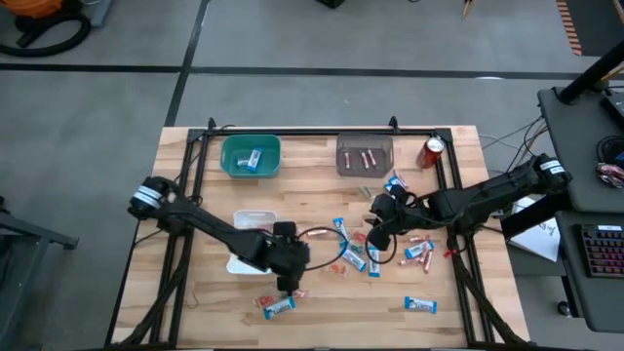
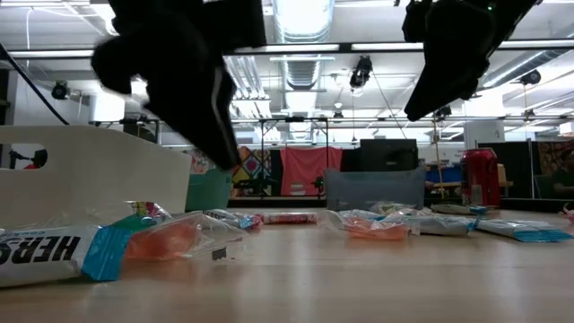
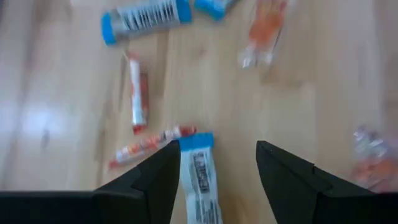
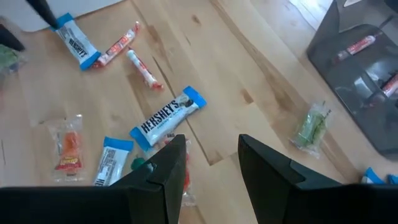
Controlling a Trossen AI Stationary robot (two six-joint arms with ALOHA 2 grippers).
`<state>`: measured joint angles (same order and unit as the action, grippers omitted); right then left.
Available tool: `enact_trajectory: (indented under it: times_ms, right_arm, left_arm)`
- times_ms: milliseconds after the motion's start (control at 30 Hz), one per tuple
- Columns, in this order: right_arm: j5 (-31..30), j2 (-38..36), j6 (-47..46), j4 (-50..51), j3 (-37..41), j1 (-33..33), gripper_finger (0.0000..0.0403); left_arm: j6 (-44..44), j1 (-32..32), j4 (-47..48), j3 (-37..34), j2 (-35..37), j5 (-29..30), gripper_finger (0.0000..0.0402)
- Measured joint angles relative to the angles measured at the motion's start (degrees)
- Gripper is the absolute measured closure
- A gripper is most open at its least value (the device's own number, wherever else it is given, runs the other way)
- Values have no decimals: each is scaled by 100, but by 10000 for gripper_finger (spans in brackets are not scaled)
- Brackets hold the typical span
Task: Sort candy
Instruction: Put the white chocolate bar into the green bin
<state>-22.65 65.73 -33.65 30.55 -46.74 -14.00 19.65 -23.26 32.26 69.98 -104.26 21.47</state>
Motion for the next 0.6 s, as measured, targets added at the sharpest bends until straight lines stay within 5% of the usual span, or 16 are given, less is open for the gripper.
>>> enact_trajectory:
  times_ms: [233,600]
  right_arm:
    - [7,0,20,2,2,0,264]
    - [13,0,50,8,7,0,264]
  left_arm:
    - [-10,188,1147,687,-778,-4,207]
    - [33,390,937,429,-917,-373,209]
